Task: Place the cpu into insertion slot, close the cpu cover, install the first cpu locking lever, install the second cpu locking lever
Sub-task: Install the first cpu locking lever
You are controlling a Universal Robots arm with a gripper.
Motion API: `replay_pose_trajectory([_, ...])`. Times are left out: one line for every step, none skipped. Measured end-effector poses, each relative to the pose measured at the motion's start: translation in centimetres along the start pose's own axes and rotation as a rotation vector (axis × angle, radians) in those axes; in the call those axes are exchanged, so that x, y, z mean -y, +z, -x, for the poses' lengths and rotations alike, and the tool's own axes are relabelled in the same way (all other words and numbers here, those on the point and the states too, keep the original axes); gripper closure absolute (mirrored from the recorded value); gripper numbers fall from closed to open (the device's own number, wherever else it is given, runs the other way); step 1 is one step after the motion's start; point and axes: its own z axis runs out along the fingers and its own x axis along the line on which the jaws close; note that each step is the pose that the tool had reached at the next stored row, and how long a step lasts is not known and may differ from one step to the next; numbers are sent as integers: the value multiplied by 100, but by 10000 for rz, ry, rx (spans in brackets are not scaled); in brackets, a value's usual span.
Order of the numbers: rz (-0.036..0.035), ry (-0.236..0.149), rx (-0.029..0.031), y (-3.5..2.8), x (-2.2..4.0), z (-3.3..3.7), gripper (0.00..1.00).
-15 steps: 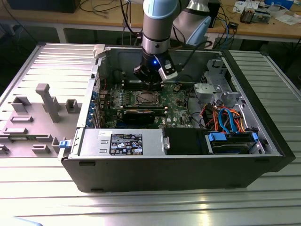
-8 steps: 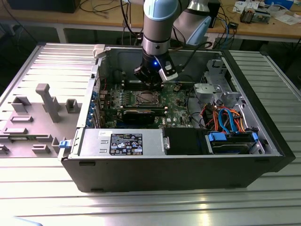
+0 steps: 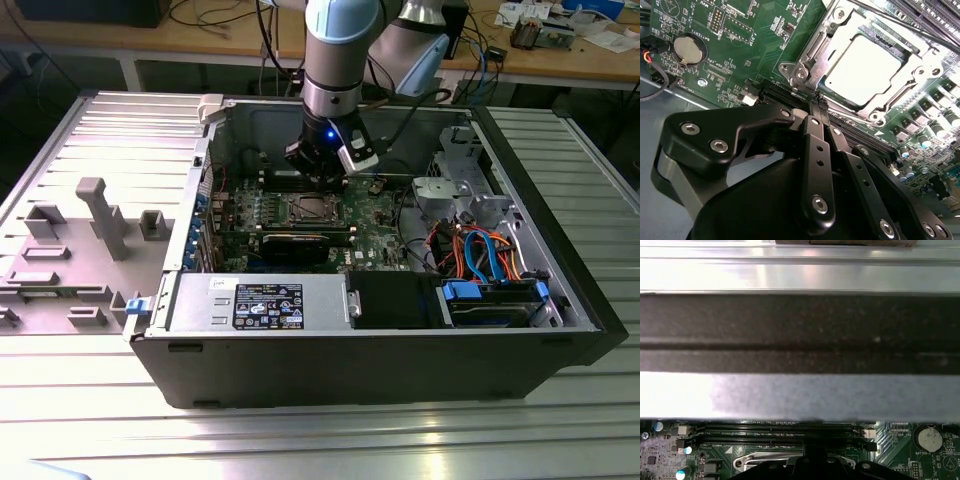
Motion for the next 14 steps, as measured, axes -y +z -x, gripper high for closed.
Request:
replay_pose_trajectory([-21, 1, 0, 1, 0, 0, 89])
replay_pose_trajectory([-40, 1, -1, 3, 1, 0, 89])
replay_pose_trajectory([-64, 0, -1, 5, 1, 1, 89])
replay_pose_trajectory([-88, 0, -1, 8, 1, 2, 89])
replay_pose_trajectory([-110, 1, -1, 10, 1, 3, 89])
replay_pose_trajectory([-132, 1, -2, 13, 2, 4, 89])
replay_pose_trajectory([-152, 0, -2, 17, 2, 6, 89])
replay_pose_trajectory([-173, 1, -2, 20, 3, 7, 89])
replay_pose_trajectory([-191, 2, -3, 22, 3, 7, 89])
replay_pose_trajectory([-211, 2, -5, 25, 4, 8, 89])
replay_pose_trajectory([-224, 2, -6, 28, 5, 9, 89])
replay_pose_trajectory([-235, 2, -7, 31, 5, 11, 89])
replay_pose_trajectory([-243, 1, -7, 35, 6, 12, 89])
replay_pose_trajectory([-248, 1, -7, 40, 6, 14, 89])
